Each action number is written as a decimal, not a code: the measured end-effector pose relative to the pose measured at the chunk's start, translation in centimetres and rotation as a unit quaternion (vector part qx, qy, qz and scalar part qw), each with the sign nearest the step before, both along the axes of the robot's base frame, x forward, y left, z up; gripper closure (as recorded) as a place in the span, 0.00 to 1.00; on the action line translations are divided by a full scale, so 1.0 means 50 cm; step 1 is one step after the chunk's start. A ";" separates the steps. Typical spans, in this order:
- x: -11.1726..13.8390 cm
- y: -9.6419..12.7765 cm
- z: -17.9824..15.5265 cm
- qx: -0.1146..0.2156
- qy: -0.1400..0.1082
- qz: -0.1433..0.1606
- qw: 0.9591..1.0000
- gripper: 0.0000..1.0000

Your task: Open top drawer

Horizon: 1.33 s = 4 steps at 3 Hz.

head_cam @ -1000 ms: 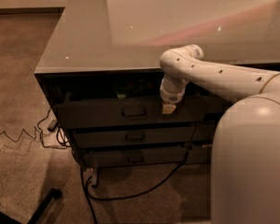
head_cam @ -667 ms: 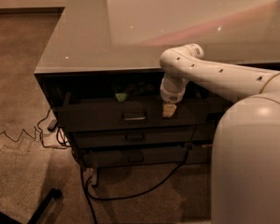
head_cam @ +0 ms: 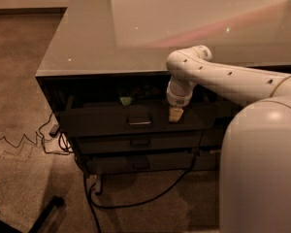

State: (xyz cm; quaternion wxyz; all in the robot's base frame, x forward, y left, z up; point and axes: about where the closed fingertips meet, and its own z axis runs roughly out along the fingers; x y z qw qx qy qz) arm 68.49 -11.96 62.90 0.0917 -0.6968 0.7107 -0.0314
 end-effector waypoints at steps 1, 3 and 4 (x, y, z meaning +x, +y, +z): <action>-0.005 0.007 -0.002 0.012 0.002 0.003 1.000 0.35; -0.158 0.000 -0.018 0.056 0.025 0.008 0.998 0.00; -0.230 -0.025 -0.024 0.058 0.040 -0.007 0.997 0.00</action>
Offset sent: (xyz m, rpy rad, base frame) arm -0.0919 0.0127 -0.0138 0.1507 0.0802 0.0666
